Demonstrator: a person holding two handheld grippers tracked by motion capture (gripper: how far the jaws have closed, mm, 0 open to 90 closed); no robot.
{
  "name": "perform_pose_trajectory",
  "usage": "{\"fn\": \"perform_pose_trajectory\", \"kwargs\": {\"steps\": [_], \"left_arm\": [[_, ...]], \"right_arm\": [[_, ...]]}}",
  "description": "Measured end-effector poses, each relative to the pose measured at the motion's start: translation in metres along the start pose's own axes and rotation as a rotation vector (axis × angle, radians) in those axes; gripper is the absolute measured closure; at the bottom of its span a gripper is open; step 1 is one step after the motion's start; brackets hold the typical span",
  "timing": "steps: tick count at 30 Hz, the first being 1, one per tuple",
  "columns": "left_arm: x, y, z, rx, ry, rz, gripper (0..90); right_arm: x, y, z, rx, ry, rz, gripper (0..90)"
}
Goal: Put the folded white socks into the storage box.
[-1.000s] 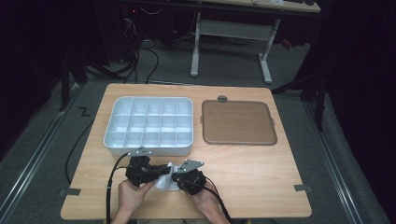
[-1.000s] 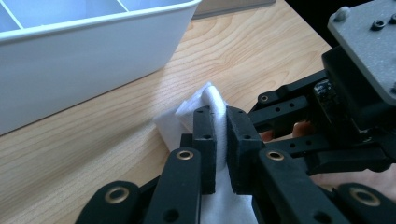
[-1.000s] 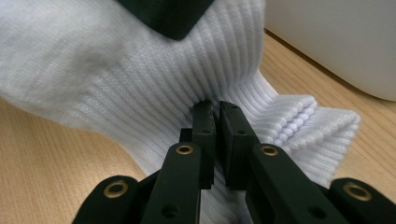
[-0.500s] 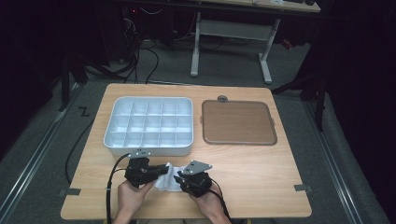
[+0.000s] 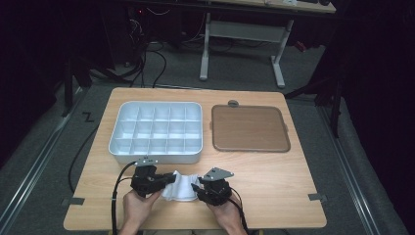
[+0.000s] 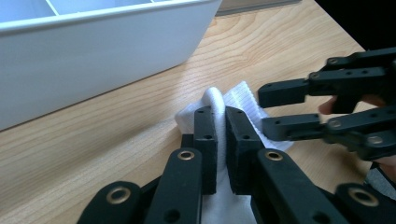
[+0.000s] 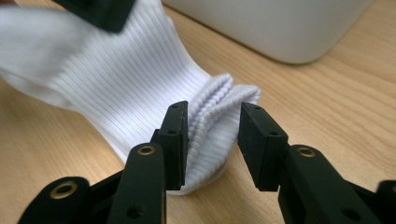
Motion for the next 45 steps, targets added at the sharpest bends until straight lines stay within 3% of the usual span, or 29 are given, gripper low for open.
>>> {"fn": "perform_pose_trajectory", "kwargs": {"steps": [7, 18, 27, 29, 32, 36, 39, 45], "left_arm": [[-0.003, 0.004, 0.003, 0.017, -0.016, 0.006, 84.3], [-0.007, 0.019, 0.008, 0.031, 0.009, 0.023, 84.3], [-0.005, 0.030, 0.008, 0.029, 0.030, 0.017, 84.3], [-0.004, 0.032, 0.008, 0.025, 0.035, 0.017, 84.3], [-0.003, 0.034, 0.008, 0.018, 0.043, 0.011, 84.4], [-0.003, 0.035, 0.006, 0.013, 0.038, 0.011, 84.5], [-0.003, 0.036, 0.005, 0.010, 0.044, 0.007, 84.5], [-0.002, 0.037, 0.008, 0.010, 0.059, 0.005, 84.4]], "right_arm": [[0.003, 0.011, 0.003, -0.004, -0.035, -0.046, 69.5], [-0.005, 0.020, 0.002, 0.002, -0.095, -0.057, 70.7], [-0.009, 0.025, 0.007, -0.037, -0.055, -0.044, 70.0], [-0.010, 0.022, 0.008, -0.029, -0.042, -0.041, 69.8], [-0.013, 0.018, 0.005, -0.018, -0.062, -0.032, 70.3], [-0.018, 0.008, 0.008, -0.014, -0.025, -0.008, 68.7], [-0.020, -0.002, 0.008, -0.010, -0.023, 0.021, 65.7], [-0.014, -0.003, 0.011, -0.001, -0.007, -0.002, 60.8]]}}
Point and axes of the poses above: each handheld gripper's, and its own axes: y roughly forward along the jaws, x roughly out of its underside, z roughly to its right, the point moved 4 cm from there along y, roughly forward along the jaws, and after that the axes turned 14 degrees about y, right-handed, at the moved point
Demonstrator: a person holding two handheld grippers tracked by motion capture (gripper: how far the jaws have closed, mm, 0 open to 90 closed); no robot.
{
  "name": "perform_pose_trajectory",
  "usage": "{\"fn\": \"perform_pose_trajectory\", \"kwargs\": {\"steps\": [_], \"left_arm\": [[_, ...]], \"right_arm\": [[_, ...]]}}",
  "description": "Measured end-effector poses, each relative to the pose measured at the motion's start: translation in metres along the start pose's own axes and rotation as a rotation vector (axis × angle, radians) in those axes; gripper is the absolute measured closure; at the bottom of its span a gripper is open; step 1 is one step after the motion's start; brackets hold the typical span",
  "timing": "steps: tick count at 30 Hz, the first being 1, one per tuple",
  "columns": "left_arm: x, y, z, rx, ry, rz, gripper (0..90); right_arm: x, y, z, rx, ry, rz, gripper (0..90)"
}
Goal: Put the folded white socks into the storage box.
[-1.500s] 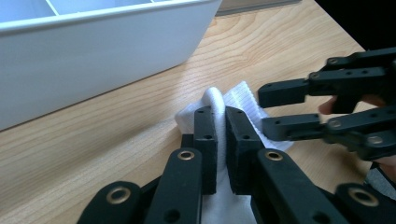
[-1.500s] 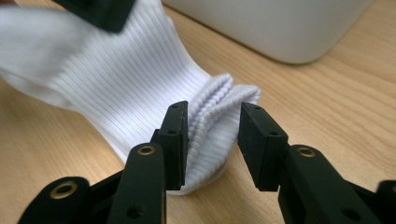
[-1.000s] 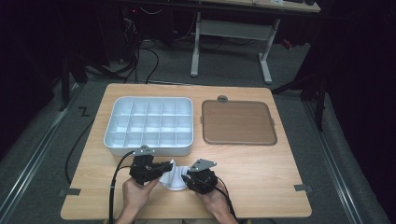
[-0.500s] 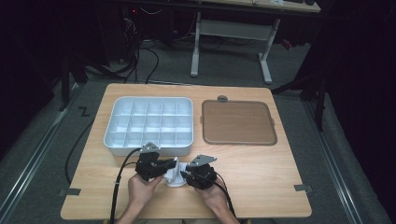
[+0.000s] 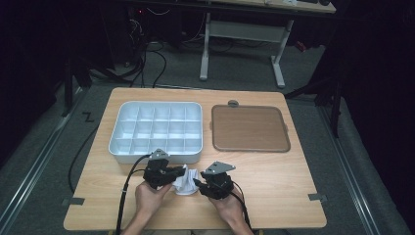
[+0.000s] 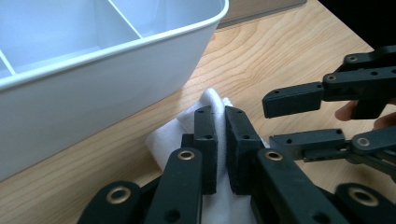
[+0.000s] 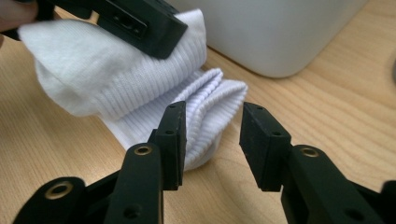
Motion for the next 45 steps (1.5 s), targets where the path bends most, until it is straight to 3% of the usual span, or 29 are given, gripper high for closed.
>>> {"fn": "perform_pose_trajectory", "kwargs": {"steps": [5, 10, 22, 24, 28, 32, 38, 45], "left_arm": [[0.000, 0.000, 0.003, 0.006, 0.011, -0.005, 84.4], [-0.004, 0.003, 0.005, 0.012, -0.002, -0.012, 84.2], [0.000, 0.019, 0.012, 0.013, 0.058, -0.036, 84.1], [0.000, 0.022, 0.011, 0.012, 0.050, -0.038, 84.1], [0.000, 0.026, 0.009, 0.007, 0.049, -0.042, 84.1], [0.000, 0.024, 0.009, 0.001, 0.063, -0.044, 84.1], [0.000, 0.022, 0.009, -0.003, 0.072, -0.045, 84.1], [-0.001, 0.020, 0.010, 0.002, 0.073, -0.040, 84.2]], "right_arm": [[0.011, 0.016, 0.003, 0.002, -0.004, -0.067, 64.0], [0.011, 0.020, -0.001, 0.010, -0.036, -0.064, 71.1], [0.010, 0.023, 0.000, -0.016, -0.057, -0.073, 72.8], [0.009, 0.024, 0.001, -0.027, -0.062, -0.077, 72.8], [0.008, 0.025, 0.003, -0.045, -0.046, -0.078, 72.7], [0.008, 0.024, 0.002, -0.034, -0.044, -0.069, 69.4], [0.008, 0.013, 0.004, -0.038, 0.000, -0.029, 65.9], [0.010, 0.013, 0.000, -0.047, -0.012, -0.037, 67.4]]}}
Point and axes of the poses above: each handheld gripper's, and its own axes: y roughly forward along the jaws, x roughly out of its underside, z roughly to its right, the point moved 4 cm from there along y, roughly forward along the jaws, and after that the axes turned 14 degrees about y, right-handed, at the moved point
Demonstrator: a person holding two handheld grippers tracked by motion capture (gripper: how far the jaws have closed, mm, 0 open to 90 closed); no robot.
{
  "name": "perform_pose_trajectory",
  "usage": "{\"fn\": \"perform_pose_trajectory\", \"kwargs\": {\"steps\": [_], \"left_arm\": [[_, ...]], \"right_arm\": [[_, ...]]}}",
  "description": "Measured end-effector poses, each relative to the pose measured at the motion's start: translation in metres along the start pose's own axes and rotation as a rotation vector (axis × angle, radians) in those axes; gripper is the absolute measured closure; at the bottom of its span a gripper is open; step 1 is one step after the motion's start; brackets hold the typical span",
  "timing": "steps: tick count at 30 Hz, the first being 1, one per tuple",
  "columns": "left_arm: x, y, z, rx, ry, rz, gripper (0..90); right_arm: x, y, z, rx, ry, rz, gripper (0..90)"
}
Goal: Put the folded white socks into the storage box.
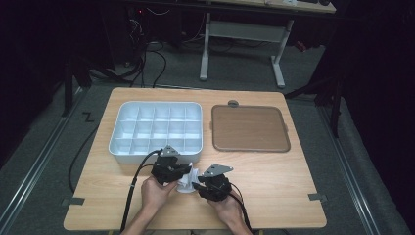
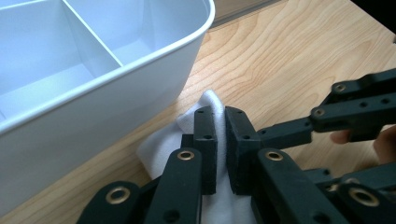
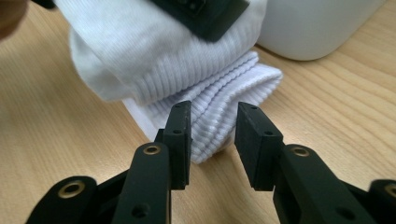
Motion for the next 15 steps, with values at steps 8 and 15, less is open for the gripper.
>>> {"fn": "perform_pose_trajectory", "kwargs": {"steps": [8, 15], "left_arm": [[-0.0013, -0.0005, -0.0020, -0.001, 0.001, 0.005, 84.2], [0.0009, 0.0032, -0.0022, -0.005, 0.002, -0.004, 84.3]], "right_arm": [[0.0009, 0.0096, 0.0021, 0.003, -0.005, -0.040, 70.1], [0.0011, 0.0102, 0.0012, 0.006, -0.023, -0.038, 71.1]]}}
Point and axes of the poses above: each handheld gripper's, and its own axes: y roughly forward along the jaws, x roughly out of its underside, z roughly to its right, the point moved 4 cm from there along y, roughly forward along the jaws, and after that the axes turned 14 degrees about y, right-handed, at the moved point
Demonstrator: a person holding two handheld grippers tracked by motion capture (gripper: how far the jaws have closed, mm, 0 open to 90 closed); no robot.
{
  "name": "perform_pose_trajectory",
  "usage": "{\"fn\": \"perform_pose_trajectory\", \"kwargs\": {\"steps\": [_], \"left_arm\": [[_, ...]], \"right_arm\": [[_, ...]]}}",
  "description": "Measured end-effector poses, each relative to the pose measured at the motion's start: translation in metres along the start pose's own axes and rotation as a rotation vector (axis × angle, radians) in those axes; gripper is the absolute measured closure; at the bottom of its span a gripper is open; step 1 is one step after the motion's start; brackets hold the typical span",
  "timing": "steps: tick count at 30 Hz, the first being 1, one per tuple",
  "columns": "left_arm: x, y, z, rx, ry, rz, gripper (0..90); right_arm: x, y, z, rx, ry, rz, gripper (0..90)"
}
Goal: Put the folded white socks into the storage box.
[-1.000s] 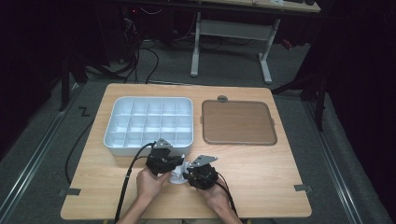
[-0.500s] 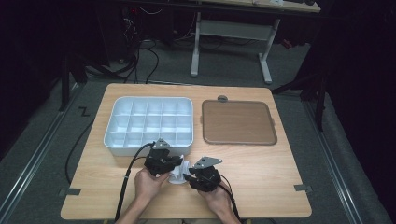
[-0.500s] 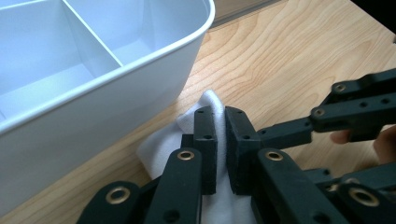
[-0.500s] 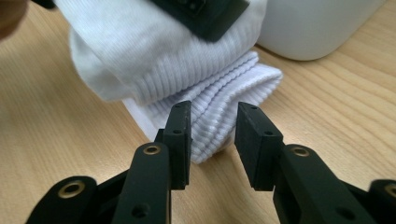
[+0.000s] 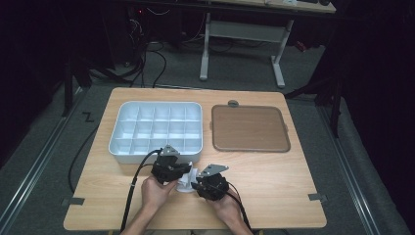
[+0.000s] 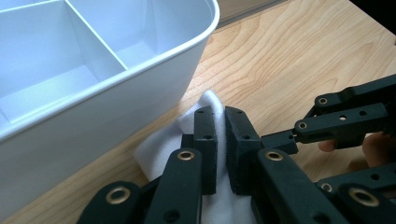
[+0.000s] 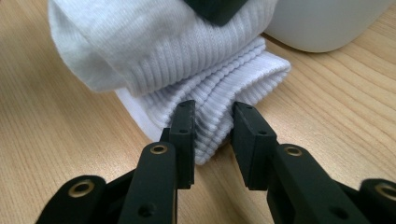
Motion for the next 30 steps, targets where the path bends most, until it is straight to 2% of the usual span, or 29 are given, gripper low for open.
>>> {"fn": "perform_pose_trajectory", "kwargs": {"steps": [7, 10, 17, 24, 30], "left_arm": [[0.004, 0.006, 0.000, -0.004, 0.011, -0.014, 84.4], [0.005, 0.006, 0.000, -0.006, 0.019, -0.019, 84.5], [0.006, 0.005, 0.001, -0.010, 0.037, -0.022, 84.6], [0.009, 0.010, 0.004, -0.010, 0.044, -0.025, 84.6], [0.012, 0.015, 0.007, -0.010, 0.064, -0.025, 84.6]], "right_arm": [[0.000, 0.002, -0.001, -0.003, -0.006, 0.008, 71.4], [-0.001, 0.000, -0.001, -0.007, 0.006, 0.007, 69.9], [0.004, -0.020, 0.001, -0.014, 0.037, 0.067, 71.7], [0.013, -0.012, 0.006, 0.010, 0.036, 0.020, 77.6], [0.012, -0.008, 0.005, 0.021, 0.002, 0.030, 81.4]]}}
Point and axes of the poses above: each handheld gripper's, and its own axes: y roughly forward along the jaws, x roughly out of its underside, z roughly to its right, the point moved 4 cm from there along y, roughly forward along the jaws, and after that the axes turned 14 degrees about y, right-handed, at the moved point
